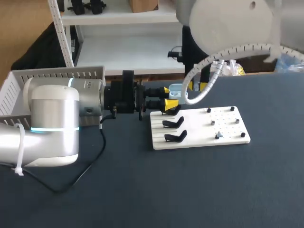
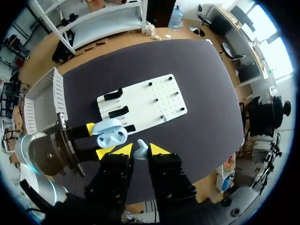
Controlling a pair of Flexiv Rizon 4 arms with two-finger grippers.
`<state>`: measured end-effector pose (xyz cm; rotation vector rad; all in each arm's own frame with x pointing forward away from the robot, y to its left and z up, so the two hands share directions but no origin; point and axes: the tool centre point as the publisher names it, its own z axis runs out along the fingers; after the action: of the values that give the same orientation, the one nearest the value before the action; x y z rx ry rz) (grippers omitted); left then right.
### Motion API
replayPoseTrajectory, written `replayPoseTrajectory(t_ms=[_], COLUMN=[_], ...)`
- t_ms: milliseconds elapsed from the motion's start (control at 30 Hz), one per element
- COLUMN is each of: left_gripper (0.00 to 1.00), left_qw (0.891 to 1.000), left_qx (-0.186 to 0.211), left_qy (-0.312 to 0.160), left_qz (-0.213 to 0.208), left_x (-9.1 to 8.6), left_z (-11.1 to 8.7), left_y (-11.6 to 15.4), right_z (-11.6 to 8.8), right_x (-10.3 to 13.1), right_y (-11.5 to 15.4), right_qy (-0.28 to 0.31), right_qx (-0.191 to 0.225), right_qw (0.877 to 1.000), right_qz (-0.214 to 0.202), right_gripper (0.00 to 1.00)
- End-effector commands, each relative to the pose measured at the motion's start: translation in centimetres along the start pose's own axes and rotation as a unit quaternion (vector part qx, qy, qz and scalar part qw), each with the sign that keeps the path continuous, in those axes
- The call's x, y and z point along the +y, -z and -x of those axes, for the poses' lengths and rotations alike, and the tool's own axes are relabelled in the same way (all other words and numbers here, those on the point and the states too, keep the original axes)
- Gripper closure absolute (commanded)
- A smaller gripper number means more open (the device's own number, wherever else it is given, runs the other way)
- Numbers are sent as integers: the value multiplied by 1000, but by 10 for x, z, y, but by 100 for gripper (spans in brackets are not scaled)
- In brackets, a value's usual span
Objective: Pick up each earbud case from the left stands, insert the matching earbuds, close the lid, and place the case in the box.
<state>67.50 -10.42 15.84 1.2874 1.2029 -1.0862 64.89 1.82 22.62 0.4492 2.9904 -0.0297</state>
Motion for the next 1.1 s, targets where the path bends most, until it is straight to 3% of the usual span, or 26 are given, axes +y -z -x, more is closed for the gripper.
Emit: replayPoseTrajectory(t_ms=[33, 600, 1100], left_gripper=[100, 100, 100], left_qw=[1000, 1000, 1000], left_qx=[-2, -2, -2], left_qy=[-1, -1, -1], left_qz=[3, 3, 3], left_x=[-2, -2, -2], left_z=[-1, -1, -1], left_y=[0, 0, 0], right_z=[4, 2, 0], right_x=[9, 18, 36], right_y=[0, -4, -2], right_qy=[-43, -55, -66], right_qx=[17, 25, 25], right_qw=[999, 998, 997], right_qz=[-5, -11, -40], right_gripper=[100, 100, 100])
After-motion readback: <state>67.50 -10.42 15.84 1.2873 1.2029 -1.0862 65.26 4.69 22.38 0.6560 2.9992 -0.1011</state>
